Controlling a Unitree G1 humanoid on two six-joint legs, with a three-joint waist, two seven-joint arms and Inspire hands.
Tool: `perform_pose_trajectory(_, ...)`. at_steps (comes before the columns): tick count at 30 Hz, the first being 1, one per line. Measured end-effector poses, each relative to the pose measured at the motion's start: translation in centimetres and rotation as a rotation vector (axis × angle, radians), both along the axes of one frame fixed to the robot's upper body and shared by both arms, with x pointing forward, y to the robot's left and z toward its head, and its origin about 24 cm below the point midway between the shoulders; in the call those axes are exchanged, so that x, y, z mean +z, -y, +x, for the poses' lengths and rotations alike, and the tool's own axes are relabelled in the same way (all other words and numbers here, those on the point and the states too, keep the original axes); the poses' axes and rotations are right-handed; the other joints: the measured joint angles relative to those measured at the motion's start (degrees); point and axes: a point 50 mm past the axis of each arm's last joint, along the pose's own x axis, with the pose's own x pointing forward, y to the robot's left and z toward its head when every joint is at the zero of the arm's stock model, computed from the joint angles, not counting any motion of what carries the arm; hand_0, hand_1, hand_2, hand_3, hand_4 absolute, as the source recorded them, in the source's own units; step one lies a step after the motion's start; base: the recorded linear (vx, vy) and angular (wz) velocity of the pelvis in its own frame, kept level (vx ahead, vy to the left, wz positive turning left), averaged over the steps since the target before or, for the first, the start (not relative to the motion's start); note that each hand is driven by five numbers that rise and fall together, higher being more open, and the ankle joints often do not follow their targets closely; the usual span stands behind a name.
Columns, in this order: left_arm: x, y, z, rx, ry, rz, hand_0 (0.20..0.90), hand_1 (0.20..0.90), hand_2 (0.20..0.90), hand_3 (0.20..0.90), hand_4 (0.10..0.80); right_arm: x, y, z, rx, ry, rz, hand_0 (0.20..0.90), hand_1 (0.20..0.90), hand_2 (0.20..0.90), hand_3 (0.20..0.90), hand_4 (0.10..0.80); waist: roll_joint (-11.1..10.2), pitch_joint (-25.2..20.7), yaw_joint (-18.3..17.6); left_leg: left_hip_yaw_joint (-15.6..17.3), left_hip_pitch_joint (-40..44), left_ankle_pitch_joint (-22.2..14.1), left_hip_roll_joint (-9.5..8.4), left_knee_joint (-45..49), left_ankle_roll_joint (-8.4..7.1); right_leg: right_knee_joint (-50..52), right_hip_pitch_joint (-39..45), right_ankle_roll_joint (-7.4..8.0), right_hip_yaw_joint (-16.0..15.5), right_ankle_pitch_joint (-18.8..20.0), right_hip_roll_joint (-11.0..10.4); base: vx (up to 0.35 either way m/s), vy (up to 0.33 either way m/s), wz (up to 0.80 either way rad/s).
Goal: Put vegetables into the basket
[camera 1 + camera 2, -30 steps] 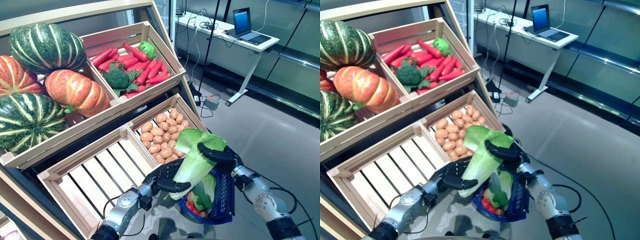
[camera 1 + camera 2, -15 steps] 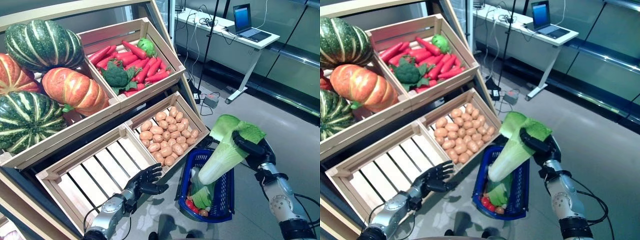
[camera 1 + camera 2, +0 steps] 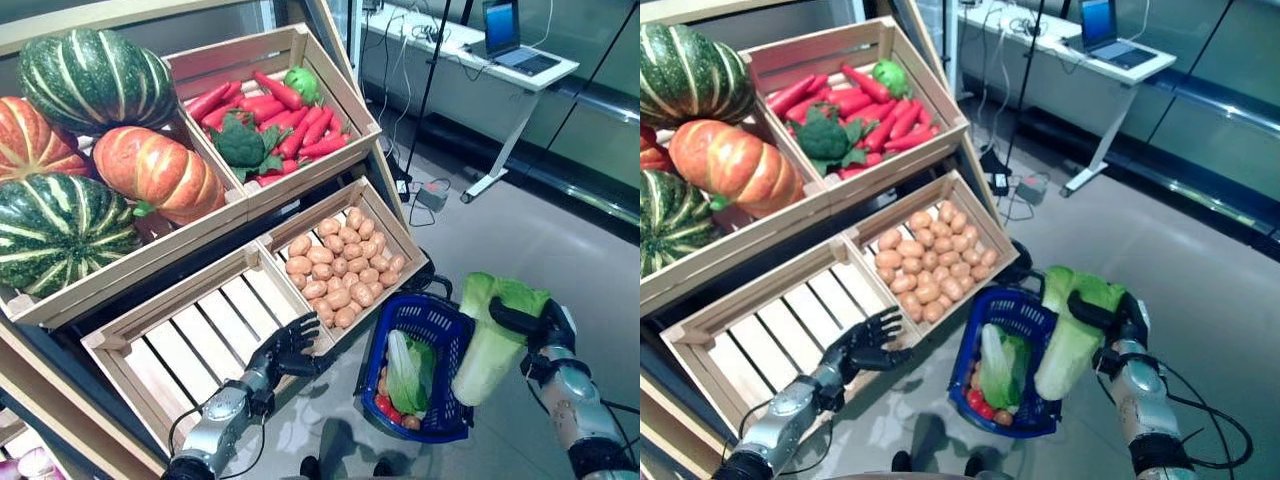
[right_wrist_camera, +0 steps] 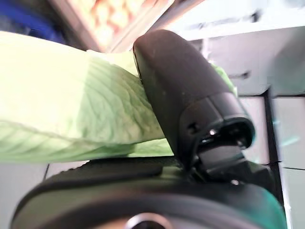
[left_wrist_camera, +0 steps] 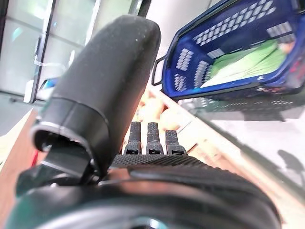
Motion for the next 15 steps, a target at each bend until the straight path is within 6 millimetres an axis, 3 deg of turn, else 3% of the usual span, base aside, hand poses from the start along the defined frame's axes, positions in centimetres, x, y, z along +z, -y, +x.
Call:
perform_pose_trajectory(5,1.8,0.6,1.8,0.015,0.087,-0.086,0.900,0.900,0.900,0.900,0.800,3.0,0.9,3.2,-0.075,0.070,-0.043,0.300,0.300,0.300,0.300,0.400,2.0,5.2,0.2,-1.4,-4.2,1.7,-0.08,0.0,0.20,0.2,-3.7,-0.20,-1.4,1.4,0.0,-0.166,-0.009,0.12)
perform_pose_trajectory(10,4.4,1.6,4.2,0.002,0.228,-0.144,0.900,0.900,0.900,0.900,0.800,6.7,1.2,6.3,-0.145,0.173,-0.064,0.300,0.300,0.300,0.300,0.400,4.8,13.5,1.7,-3.0,-9.5,2.1,-0.23,4.0,0.36,2.8,-7.4,-0.52,-3.4,1.7,-0.4,-0.157,0.006,0.21)
perform_pose_trajectory(13,6.1,1.7,5.5,0.025,0.311,-0.158,0.900,0.900,0.900,0.900,0.800,8.7,1.0,7.8,-0.153,0.238,-0.035,0.300,0.300,0.300,0.300,0.400,6.3,17.8,2.1,-3.8,-15.2,0.2,-0.21,10.9,0.44,10.1,-12.7,-1.01,-4.8,-1.0,-1.1,-0.134,-0.009,0.19)
perform_pose_trajectory(15,7.0,1.6,6.3,0.044,0.346,-0.165,0.900,0.900,0.900,0.900,0.800,9.4,1.0,8.5,-0.166,0.250,-0.021,0.300,0.300,0.300,0.300,0.400,6.4,20.1,3.1,-3.7,-19.0,-1.6,-0.42,15.9,0.66,19.7,-18.3,-1.36,-5.0,-5.2,-2.5,-0.086,0.000,0.19)
